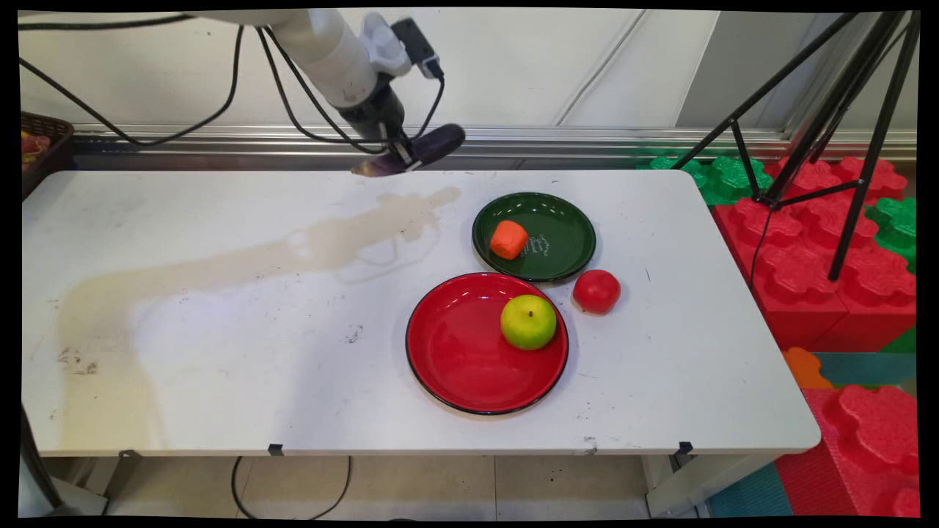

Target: Place the picked object on the table

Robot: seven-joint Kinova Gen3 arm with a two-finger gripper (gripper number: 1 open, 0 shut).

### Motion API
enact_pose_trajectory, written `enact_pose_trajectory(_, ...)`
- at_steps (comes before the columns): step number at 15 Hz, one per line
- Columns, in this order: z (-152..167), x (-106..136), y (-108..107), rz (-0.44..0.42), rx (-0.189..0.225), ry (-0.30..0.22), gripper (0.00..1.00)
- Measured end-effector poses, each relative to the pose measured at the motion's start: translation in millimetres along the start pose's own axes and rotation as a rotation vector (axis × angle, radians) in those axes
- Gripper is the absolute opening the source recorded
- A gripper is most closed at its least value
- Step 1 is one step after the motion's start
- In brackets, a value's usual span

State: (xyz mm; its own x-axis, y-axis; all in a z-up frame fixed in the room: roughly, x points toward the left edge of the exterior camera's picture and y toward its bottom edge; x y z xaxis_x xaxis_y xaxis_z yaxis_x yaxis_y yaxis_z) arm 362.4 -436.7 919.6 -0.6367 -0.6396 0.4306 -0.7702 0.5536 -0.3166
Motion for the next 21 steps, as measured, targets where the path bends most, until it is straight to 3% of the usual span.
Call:
enact_pose_trajectory(8, 64, -24, 5, -0.068, -0.014, -0.081, 0.0)
enact_pose_trajectory(21, 99, -54, 19, -0.11, -0.027, -0.098, 0.0)
